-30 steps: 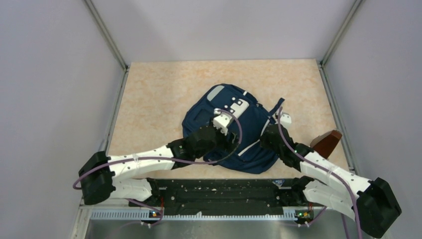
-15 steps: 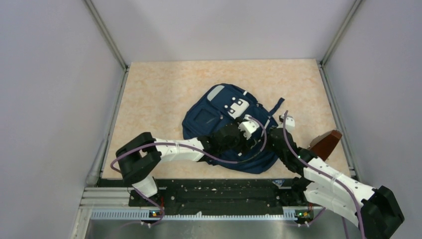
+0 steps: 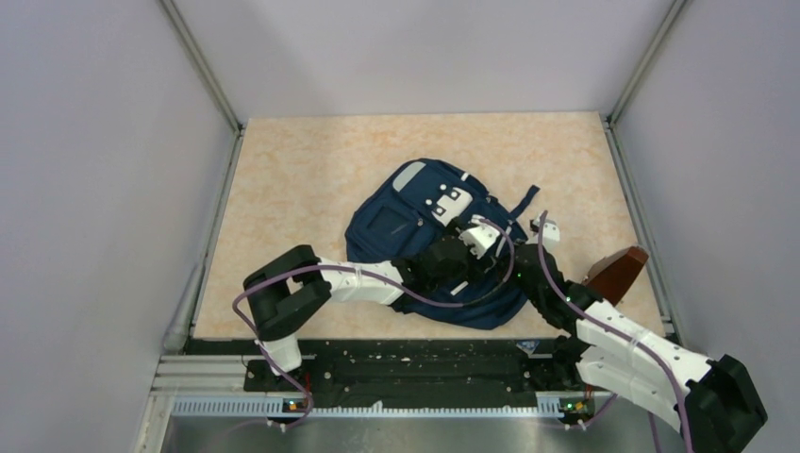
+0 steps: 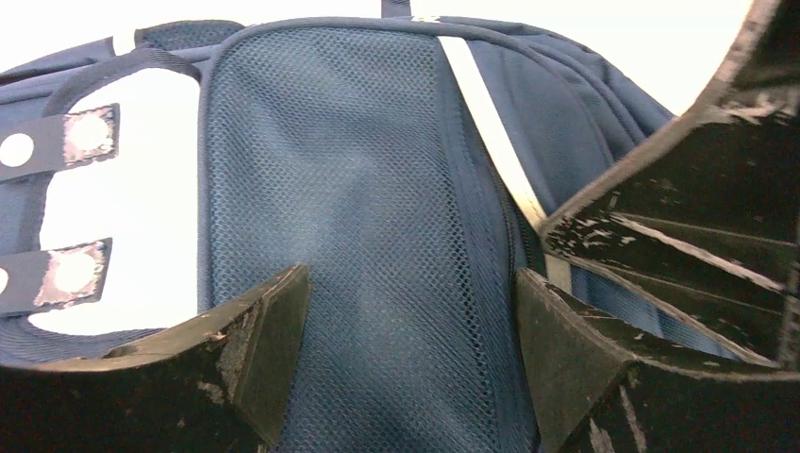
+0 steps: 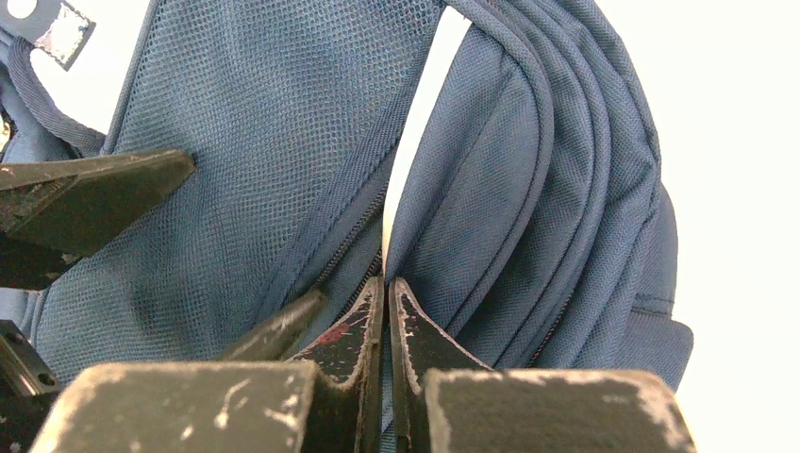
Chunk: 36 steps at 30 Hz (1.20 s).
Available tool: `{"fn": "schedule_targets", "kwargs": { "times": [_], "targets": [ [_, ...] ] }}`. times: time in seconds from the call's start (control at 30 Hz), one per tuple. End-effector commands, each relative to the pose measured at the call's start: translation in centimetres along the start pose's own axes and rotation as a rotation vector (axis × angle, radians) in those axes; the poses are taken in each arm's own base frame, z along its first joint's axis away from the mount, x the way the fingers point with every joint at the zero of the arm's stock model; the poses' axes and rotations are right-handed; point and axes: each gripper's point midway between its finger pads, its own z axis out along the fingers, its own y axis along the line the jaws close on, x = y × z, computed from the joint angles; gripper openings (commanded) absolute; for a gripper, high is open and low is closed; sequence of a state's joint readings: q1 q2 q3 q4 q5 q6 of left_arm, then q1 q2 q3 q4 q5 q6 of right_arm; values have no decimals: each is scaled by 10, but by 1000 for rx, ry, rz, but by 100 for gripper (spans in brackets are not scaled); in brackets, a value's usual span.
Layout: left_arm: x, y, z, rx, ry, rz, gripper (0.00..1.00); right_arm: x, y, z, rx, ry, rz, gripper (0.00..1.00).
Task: Pack the student bag
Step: Adjust the student bag at the center of the board.
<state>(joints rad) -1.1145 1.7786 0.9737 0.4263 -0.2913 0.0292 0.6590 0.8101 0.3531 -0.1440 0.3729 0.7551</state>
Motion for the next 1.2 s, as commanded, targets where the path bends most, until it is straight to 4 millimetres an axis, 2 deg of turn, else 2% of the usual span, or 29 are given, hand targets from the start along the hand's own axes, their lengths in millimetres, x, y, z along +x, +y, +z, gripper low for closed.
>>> {"fn": "schedule_targets", "kwargs": {
  "times": [0.0, 0.13, 0.23, 0.33, 0.4, 0.57, 0.63, 0.73, 0.9, 0.97, 1.03, 1.1, 1.17],
  "targets": [
    [14, 30, 5, -173, 57, 32, 81, 28, -30, -4, 82, 84, -75, 0],
    [19, 46, 3, -284, 86, 69, 66, 28, -33, -4, 95, 80, -76, 0],
    [18, 57, -2, -353, 86, 76, 35, 28, -37, -3, 113, 74, -82, 0],
    [7, 66, -8, -397, 59, 69, 9, 27, -42, -3, 137, 64, -92, 0],
    [-8, 72, -14, -428, 33, 62, 0, 25, -46, -2, 162, 56, -104, 0],
    [-69, 92, -46, -481, -92, 4, 0, 22, -52, -2, 210, 53, -126, 0],
    [-81, 91, -53, -437, -122, -32, 0, 20, -50, -1, 205, 52, -126, 0],
    [-80, 82, -52, -313, -112, -107, 0, 16, -45, -1, 191, 44, -126, 0],
    [-51, 79, -45, -200, -48, -242, 0, 3, -26, -6, 134, 48, -138, 1],
    [-44, 82, -44, -165, -44, -298, 0, -1, -17, -9, 101, 59, -159, 11],
    [-42, 86, -45, -128, -49, -358, 0, -4, -13, -12, 89, 72, -175, 28],
    [-43, 89, -47, -94, -63, -383, 0, -6, -8, -15, 70, 80, -190, 56],
    [-45, 89, -49, -77, -75, -390, 0, -11, 1, -19, 24, 76, -188, 73]
  ]
}}
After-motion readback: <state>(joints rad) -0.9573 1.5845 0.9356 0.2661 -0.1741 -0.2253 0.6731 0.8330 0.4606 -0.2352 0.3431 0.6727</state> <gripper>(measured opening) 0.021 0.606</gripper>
